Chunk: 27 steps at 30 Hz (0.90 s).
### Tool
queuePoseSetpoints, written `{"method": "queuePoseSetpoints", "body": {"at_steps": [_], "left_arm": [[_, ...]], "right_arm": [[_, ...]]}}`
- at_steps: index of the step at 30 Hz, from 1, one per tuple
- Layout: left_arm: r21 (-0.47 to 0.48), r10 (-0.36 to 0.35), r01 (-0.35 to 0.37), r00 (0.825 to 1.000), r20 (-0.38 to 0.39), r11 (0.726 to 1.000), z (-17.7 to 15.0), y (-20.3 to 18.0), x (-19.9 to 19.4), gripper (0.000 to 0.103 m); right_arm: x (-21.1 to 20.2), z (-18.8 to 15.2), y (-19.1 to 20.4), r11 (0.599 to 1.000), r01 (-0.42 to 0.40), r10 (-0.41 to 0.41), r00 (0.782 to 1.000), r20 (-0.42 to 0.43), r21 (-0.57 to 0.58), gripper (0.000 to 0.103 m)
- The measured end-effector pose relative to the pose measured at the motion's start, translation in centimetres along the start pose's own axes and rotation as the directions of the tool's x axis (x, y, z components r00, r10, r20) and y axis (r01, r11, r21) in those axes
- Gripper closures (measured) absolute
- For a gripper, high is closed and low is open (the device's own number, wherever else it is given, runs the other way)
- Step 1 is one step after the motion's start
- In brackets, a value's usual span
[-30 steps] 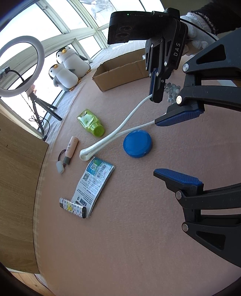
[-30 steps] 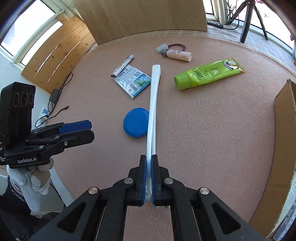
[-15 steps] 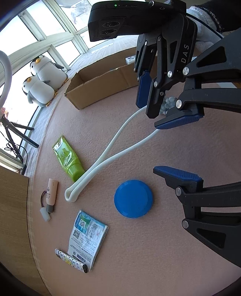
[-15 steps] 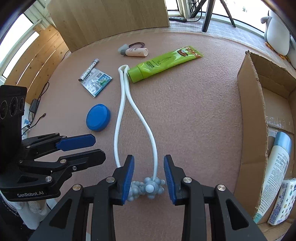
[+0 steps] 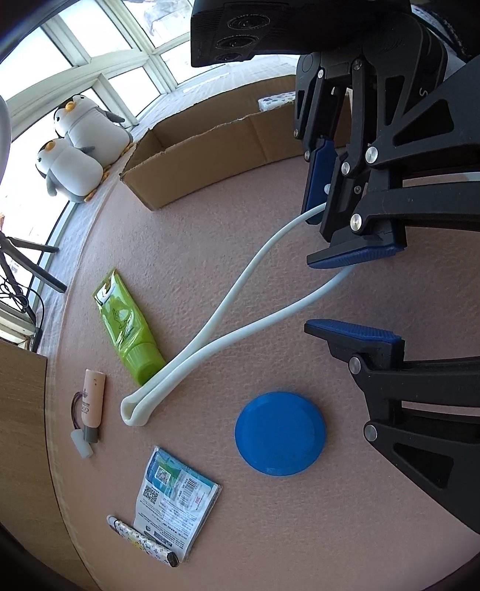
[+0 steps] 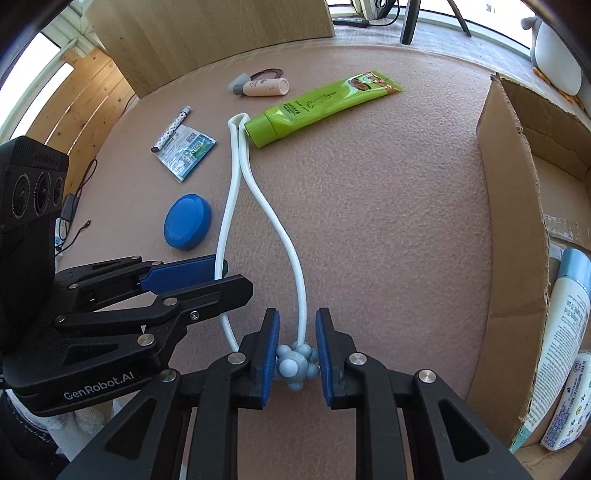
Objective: Organize objects
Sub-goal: 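Lift the massage roller with the right gripper and carry it into the box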
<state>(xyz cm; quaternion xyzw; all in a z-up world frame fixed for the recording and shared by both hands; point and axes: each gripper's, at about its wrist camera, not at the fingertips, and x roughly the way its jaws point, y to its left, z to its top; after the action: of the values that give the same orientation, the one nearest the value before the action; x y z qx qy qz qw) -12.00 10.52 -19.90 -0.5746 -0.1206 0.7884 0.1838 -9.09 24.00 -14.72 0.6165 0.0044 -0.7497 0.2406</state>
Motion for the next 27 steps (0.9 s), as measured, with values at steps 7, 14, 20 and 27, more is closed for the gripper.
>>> {"method": "queuePoseSetpoints", "body": {"at_steps": [7, 14, 20, 27], "left_arm": [[0.008, -0.006, 0.006, 1.000, 0.006, 1.000, 0.2, -0.2, 0.2, 0.085], [0.014, -0.011, 0.011, 0.998, 0.055, 1.000, -0.4, -0.3, -1.7, 0.086], [0.035, -0.014, 0.011, 0.996, 0.088, 0.999, 0.1, -1.0, -3.9, 0.086], [0.113, -0.052, 0.039, 0.992, 0.115, 0.993, 1.8, -4.8, -4.8, 0.086]], "right_arm": [[-0.1, -0.4, 0.7, 1.000, 0.011, -0.011, 1.000, 0.016, -0.018, 0.086], [-1.4, -1.0, 1.9, 0.999, 0.008, -0.006, 0.998, 0.063, -0.032, 0.088], [-3.5, -0.9, 2.8, 1.000, 0.003, 0.000, 0.994, 0.110, -0.031, 0.088], [-6.8, -1.2, 1.3, 0.999, 0.026, -0.030, 0.983, 0.180, 0.027, 0.088]]}}
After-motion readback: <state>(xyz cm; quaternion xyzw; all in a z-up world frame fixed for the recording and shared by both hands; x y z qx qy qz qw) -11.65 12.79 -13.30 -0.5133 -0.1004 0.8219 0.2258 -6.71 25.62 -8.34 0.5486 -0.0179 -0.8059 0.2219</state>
